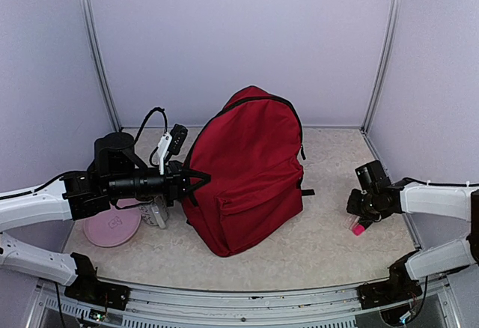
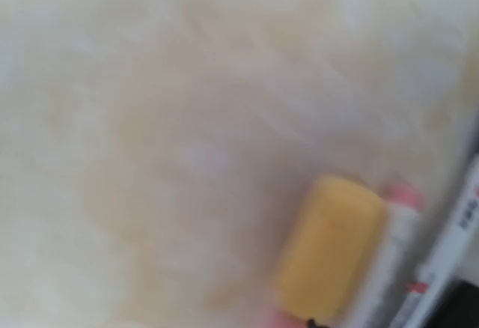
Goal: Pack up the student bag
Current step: Adjust the pen at the center of the board.
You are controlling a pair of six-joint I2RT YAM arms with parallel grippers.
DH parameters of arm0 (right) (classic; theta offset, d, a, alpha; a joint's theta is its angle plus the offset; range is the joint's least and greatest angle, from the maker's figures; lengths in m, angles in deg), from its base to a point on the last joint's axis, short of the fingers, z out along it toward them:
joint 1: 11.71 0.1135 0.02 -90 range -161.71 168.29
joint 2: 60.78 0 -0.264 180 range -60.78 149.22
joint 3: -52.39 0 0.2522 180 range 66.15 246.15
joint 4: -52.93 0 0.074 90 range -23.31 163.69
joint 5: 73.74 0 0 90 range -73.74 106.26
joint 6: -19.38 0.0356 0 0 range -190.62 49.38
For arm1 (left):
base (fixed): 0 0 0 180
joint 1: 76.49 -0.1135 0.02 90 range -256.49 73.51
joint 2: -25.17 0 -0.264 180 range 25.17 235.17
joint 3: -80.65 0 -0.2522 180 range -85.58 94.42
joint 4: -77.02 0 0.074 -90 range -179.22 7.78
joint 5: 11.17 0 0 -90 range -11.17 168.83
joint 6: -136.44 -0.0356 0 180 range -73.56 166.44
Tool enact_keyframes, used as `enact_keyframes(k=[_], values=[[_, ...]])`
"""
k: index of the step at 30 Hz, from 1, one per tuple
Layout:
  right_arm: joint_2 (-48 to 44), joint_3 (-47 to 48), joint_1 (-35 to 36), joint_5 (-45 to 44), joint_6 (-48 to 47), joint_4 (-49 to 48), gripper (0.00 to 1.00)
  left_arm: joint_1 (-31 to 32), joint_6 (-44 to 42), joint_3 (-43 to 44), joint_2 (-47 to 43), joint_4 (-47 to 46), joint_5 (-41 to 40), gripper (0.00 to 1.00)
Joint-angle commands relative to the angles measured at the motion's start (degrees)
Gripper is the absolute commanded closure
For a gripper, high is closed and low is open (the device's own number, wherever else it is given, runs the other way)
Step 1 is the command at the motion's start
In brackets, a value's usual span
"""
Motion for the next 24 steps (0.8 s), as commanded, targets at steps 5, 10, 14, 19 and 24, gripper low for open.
enact_keyframes(k=[5, 10, 14, 19, 24], values=[[6.25, 0.13, -1.27, 1.23, 0.49, -1.66, 0.56, -0.42, -0.54, 0.86, -1.95, -1.88, 1.11, 1.00], [9.34, -0.25, -1.38, 4.66, -0.51, -5.06, 0.56, -0.42, -0.69, 0.84, -2.00, -1.83, 0.78, 1.00], [12.68, 2.12, -1.38, 6.86, -3.35, -6.24, 0.58, -0.58, -0.48, 0.86, -1.63, -2.05, 1.55, 1.00], [20.66, 10.49, 0.06, 4.45, -7.62, 2.45, 0.62, -0.75, -0.55, 0.81, -1.73, -1.97, 1.14, 1.00], [25.32, 16.12, 2.38, 2.88, -10.66, 9.56, 0.65, -0.86, -0.90, 0.84, -1.57, -1.88, 0.94, 1.00]])
